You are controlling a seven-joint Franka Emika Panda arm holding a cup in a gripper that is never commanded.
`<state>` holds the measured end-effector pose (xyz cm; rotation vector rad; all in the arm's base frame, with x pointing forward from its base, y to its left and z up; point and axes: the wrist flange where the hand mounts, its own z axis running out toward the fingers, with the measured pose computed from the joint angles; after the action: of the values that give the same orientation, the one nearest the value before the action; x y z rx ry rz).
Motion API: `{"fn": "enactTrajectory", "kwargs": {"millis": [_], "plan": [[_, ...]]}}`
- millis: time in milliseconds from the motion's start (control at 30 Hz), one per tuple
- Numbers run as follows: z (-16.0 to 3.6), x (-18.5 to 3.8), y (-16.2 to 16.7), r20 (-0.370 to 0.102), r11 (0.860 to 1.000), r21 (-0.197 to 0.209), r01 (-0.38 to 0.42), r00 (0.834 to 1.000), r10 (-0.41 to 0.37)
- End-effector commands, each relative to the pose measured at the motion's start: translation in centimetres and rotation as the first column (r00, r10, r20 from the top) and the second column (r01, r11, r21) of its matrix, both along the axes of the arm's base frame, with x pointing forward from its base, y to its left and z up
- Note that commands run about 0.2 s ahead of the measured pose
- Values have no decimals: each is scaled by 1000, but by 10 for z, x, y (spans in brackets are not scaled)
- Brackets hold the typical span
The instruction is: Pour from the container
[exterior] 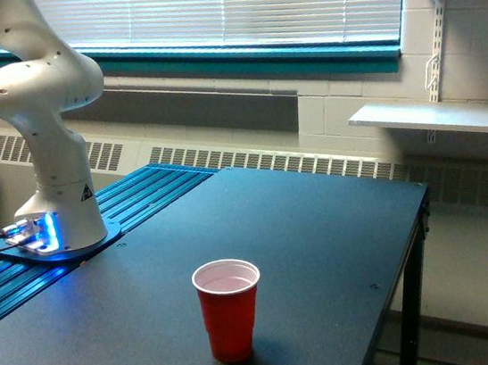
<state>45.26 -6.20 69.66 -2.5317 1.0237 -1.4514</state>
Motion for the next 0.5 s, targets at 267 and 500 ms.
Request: {"fn": "enactTrajectory", "kwargs": {"millis": [267, 500], "plan": [[-39, 11, -28, -51, 993, 42, 113, 993, -110], [-54, 13, -42, -67, 989, 42, 144, 988, -141]]}}
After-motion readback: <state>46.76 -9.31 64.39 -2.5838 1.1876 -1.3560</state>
